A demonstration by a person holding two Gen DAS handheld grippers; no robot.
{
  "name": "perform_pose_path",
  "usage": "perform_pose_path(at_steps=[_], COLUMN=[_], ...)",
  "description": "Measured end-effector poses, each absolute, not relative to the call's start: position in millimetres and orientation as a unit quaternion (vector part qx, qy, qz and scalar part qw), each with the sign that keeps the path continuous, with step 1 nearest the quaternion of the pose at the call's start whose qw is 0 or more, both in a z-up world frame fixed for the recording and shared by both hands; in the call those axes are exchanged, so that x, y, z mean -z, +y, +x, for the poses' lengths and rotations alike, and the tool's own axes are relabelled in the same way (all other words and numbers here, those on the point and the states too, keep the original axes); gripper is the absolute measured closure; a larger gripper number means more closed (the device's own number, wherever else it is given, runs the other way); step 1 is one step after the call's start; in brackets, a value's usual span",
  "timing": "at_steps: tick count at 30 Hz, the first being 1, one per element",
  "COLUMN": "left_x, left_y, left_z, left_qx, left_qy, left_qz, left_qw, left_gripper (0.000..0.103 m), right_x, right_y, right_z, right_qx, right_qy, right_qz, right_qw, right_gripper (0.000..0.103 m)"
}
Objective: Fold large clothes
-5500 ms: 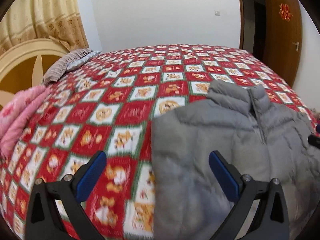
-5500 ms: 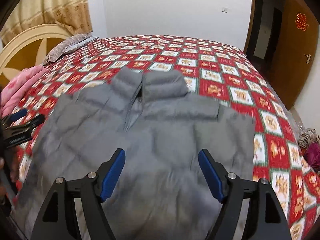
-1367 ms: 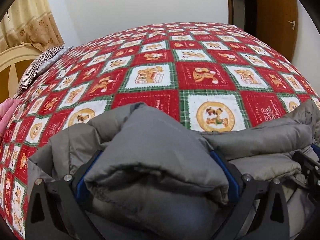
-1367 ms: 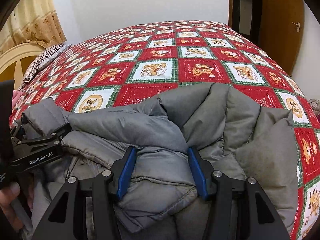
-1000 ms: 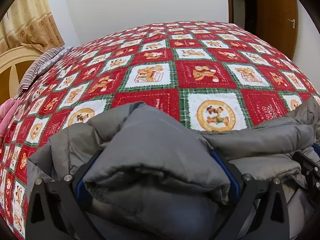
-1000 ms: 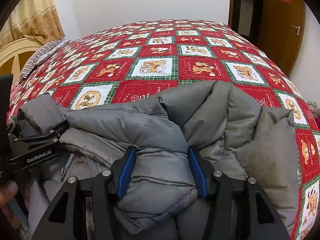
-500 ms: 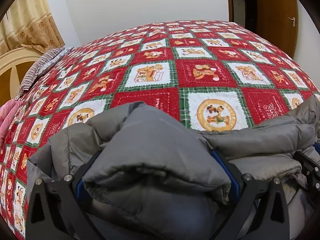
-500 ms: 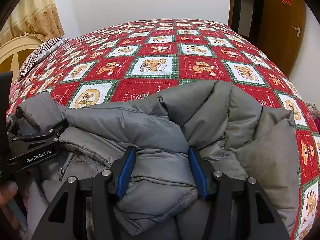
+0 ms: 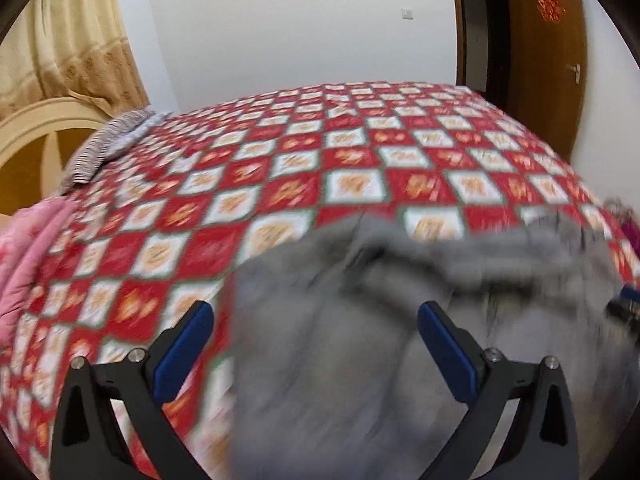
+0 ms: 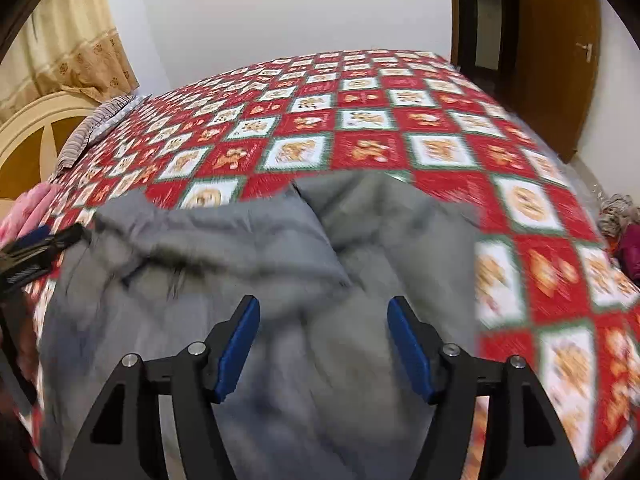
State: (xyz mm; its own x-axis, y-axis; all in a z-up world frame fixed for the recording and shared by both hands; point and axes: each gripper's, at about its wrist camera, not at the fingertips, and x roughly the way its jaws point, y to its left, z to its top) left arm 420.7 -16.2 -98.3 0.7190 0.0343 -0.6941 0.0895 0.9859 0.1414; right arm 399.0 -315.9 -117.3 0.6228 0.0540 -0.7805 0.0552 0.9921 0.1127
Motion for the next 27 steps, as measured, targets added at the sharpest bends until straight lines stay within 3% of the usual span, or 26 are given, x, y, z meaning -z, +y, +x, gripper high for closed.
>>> perform_pose_path(at_steps=[11, 17, 27], left_x=[165.3, 158.2, 176.1], left_y=[55.0, 40.2, 52.3], left_z=[234.6, 186.8, 141.0], left_qx=[-0.004, 0.029, 0.037], left_qy=[0.446, 0.429, 0.453], left_qz=[0.096, 0.082, 0.057], left_qw=[0.89, 0.899, 0.889], left_gripper=[0.0, 0.0, 0.0], right_x=[156.8, 163.0, 173.8], right_y=[-356.3, -362.9, -342.4], right_z=[199.2, 114.6, 44.2], right_qx=[0.031, 0.038, 0.011], right_qy=[0.46, 0.444, 0.437], right_qz=[0.1, 0.136, 0.134], right_qw=[0.882, 0.885, 0.889], right_gripper=[0.035, 0.035, 0.035])
